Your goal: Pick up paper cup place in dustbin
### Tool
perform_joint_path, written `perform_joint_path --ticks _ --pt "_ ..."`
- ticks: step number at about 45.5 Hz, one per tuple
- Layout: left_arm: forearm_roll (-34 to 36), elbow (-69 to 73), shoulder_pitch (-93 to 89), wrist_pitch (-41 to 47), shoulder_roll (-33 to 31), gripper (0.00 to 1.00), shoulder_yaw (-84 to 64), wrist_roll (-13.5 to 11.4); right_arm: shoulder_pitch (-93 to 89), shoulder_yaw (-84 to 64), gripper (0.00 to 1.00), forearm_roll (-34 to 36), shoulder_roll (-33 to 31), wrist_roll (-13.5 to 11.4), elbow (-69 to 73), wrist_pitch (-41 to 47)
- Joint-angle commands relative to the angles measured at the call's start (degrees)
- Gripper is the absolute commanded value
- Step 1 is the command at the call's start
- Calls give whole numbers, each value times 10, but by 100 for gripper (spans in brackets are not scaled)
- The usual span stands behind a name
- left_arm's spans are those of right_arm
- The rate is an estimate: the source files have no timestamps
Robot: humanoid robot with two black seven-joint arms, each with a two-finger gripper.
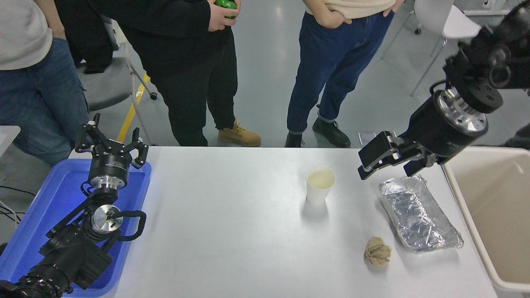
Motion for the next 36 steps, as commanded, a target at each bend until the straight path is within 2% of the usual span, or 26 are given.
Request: perform_joint_path --ticks 1,20,29,36 --pt "1 -1 0 0 0 99 0 0 46 -4 100 16 14 0 7 20" --pt "0 -1 0 0 0 99 0 -1 60 -3 100 6 0 -4 2 20" --pt "0 0 0 0 0 99 0 -1 -13 8 100 -93 4 -6 -45 20" --pt "1 0 0 0 0 99 0 -1 -100 34 100 -128 21 -6 -117 -15"
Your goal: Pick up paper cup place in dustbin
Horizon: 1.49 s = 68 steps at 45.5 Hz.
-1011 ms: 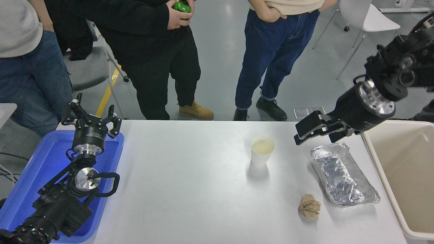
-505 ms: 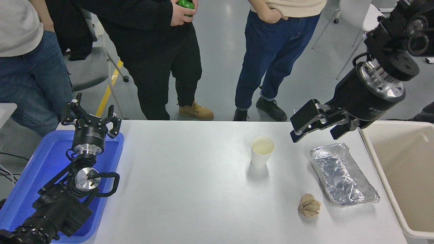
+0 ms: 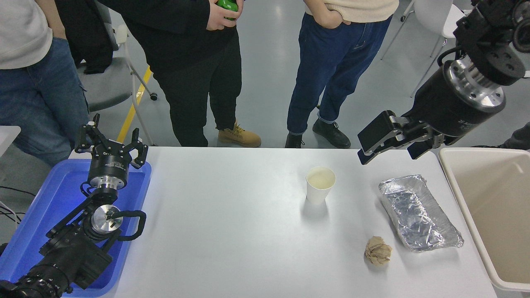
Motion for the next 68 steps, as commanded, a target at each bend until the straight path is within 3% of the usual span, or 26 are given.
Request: perform_joint_path --ticks 1,12,24,31,38,68 --pt "1 0 0 0 0 99 0 0 -111 25 100 -63 20 -1 -89 -39" --pt "0 0 -1 0 0 99 0 0 -266 51 100 -52 80 -6 -244 -93" --pt "1 0 -1 0 0 99 0 0 -406 117 100 -24 118 -51 -343 -152" --pt "1 0 -1 0 0 99 0 0 -479 160 100 -24 125 -92 -377 -208" --pt "0 0 -1 0 0 99 0 0 -538 198 100 -23 126 -112 -414 -246" --pt "0 0 0 0 0 99 0 -1 -661 238 100 -44 126 -114 -477 -338"
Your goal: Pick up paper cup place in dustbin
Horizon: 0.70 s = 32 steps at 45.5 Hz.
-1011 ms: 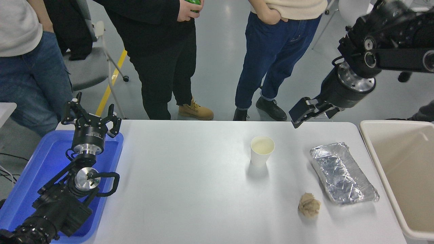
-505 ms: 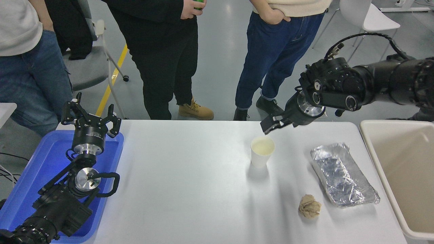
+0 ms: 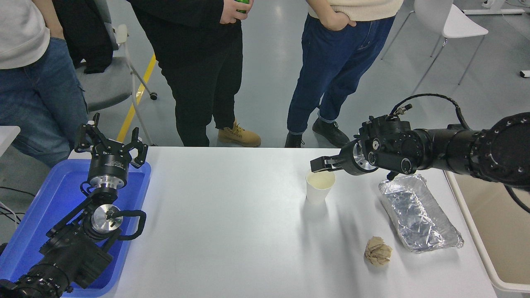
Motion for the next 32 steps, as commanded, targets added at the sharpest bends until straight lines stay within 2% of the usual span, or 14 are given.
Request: perform_joint_path --ticks 1,8,21,24,27,32 --pt "0 0 1 0 0 99 0 0 -40 7 100 -13 1 -2 -23 -27" --pt "0 0 0 0 0 99 0 -1 -50 8 100 -24 1 -2 -29 -29" --pt "0 0 0 0 0 99 0 -1 -73 10 83 -46 11 -2 -43 -29" --pt "0 0 1 0 0 99 0 0 -76 11 74 -46 12 -2 -45 -29" --pt "0 0 0 0 0 99 0 0 -76 11 53 -46 12 -2 -47 -30" --pt "0 0 0 0 0 99 0 0 -76 11 34 -46 12 -2 -50 -30"
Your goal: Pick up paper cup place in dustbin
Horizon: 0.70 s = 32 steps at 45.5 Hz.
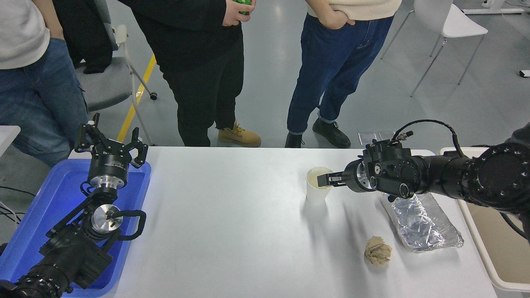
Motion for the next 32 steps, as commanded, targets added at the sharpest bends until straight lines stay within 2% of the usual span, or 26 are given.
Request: perform_joint_path --ticks 1,4,7,27,32 --pt "0 -1 0 0 0 99 0 1 -8 1 31 -5 3 0 -9 -2" --pt "0 0 0 0 0 99 0 0 -8 1 22 -4 3 1 -10 -1" --pt "0 0 0 0 0 99 0 1 -7 2 0 -4 3 3 -9 -1" --pt "0 -1 0 0 0 99 0 1 65 -14 0 4 -6 5 50 9" --pt "0 0 0 0 1 99 0 1 138 -32 0 9 -43 6 106 20"
